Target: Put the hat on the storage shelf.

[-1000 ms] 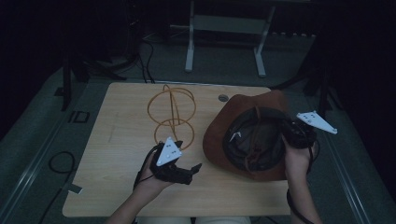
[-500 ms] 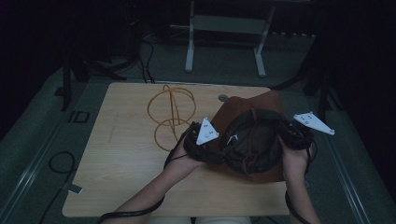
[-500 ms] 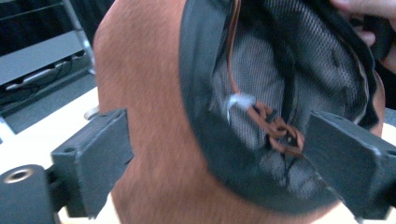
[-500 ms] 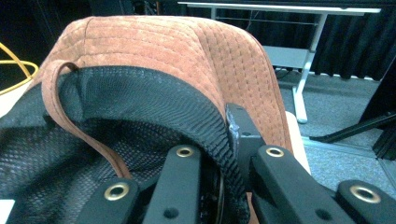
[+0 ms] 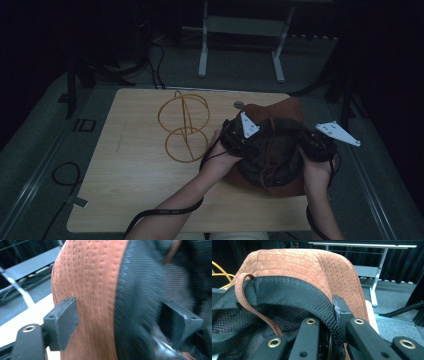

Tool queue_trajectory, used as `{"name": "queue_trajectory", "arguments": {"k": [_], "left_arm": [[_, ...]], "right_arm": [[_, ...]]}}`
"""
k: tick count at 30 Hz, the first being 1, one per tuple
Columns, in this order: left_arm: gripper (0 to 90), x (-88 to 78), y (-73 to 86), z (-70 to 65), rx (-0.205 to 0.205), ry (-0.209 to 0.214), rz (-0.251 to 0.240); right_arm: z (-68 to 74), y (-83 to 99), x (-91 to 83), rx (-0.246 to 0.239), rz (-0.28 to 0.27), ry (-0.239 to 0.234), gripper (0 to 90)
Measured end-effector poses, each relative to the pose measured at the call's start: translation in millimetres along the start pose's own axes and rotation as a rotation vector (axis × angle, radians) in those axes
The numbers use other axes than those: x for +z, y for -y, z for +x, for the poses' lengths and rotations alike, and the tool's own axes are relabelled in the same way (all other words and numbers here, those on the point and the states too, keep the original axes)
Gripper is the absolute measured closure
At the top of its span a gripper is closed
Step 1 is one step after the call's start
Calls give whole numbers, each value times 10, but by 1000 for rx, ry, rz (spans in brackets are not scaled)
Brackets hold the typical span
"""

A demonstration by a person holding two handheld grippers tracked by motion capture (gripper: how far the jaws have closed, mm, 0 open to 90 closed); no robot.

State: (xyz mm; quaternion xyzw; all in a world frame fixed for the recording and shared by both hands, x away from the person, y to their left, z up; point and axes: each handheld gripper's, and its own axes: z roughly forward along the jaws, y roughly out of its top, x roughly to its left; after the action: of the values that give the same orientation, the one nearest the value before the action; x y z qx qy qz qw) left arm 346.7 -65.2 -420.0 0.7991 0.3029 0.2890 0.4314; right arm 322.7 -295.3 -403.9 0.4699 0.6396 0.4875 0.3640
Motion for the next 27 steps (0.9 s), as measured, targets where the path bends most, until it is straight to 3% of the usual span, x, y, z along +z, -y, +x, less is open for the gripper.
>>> {"name": "queue_trajectory", "arguments": {"k": [4,15,27], "left_arm": [[358,68,-9,-9,-1,-48,18],[834,82,48,91,-42,-90,-1],[862,-28,7,106,-36,-74,-34]], "right_arm": [[33,6,-26,-6,-1,-7,838],[148,116,-94,-15,8,-39,832],[230,260,-222,-4,-4,-55,783]]}}
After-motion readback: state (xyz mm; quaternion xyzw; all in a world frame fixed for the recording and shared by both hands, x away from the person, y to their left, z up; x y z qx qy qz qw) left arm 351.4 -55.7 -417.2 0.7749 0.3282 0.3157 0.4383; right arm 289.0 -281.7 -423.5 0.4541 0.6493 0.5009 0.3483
